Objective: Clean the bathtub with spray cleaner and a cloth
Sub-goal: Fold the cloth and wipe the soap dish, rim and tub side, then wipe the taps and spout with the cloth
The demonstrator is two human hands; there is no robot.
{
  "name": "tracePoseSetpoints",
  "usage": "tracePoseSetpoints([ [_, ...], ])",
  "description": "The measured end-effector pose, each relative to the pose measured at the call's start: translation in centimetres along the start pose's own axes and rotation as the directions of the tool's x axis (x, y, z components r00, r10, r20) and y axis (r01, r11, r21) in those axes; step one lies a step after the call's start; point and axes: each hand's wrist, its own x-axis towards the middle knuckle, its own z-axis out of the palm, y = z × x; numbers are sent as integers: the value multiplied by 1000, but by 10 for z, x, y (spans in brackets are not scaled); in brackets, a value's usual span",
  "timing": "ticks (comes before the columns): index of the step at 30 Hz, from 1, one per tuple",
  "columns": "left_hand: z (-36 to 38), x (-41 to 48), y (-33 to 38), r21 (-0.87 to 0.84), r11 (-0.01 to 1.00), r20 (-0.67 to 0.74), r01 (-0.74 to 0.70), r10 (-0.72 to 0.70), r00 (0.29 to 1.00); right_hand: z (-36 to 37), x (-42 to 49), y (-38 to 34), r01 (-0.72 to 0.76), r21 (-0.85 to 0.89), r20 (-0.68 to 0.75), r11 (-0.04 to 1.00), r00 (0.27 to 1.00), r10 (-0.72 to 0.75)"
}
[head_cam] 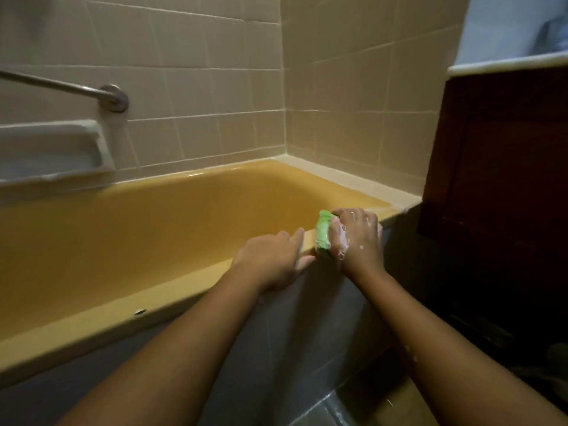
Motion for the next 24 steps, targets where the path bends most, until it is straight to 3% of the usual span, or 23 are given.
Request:
tracePoseSetpoints([
  [3, -3, -29, -15, -22, 998, 17, 52, -52, 999, 0, -7, -31, 52, -54, 112, 997, 993, -45],
  [9, -11, -112, -69, -38, 984, 33, 175, -174, 984, 16, -28, -111, 196, -57, 206, 979, 962, -181],
  [13, -14, -171, -88, -65, 957, -91, 283, -288, 953, 20, -51, -158, 176, 152, 200, 973, 958, -205],
  [18, 6, -226, -99, -304, 918, -330, 254, -352, 876, 31, -95, -234, 220, 466, 151, 857, 935, -321],
  [21, 17, -267, -118, -485, 858, -461, 172, -417, 783, 33, -113, -274, 108, 634, 214, 766, 927, -308],
  [24, 5, -303, -137, -656, 754, -546, 40, -511, 663, 23, -120, -322, -195, 764, 427, 615, 868, -255],
])
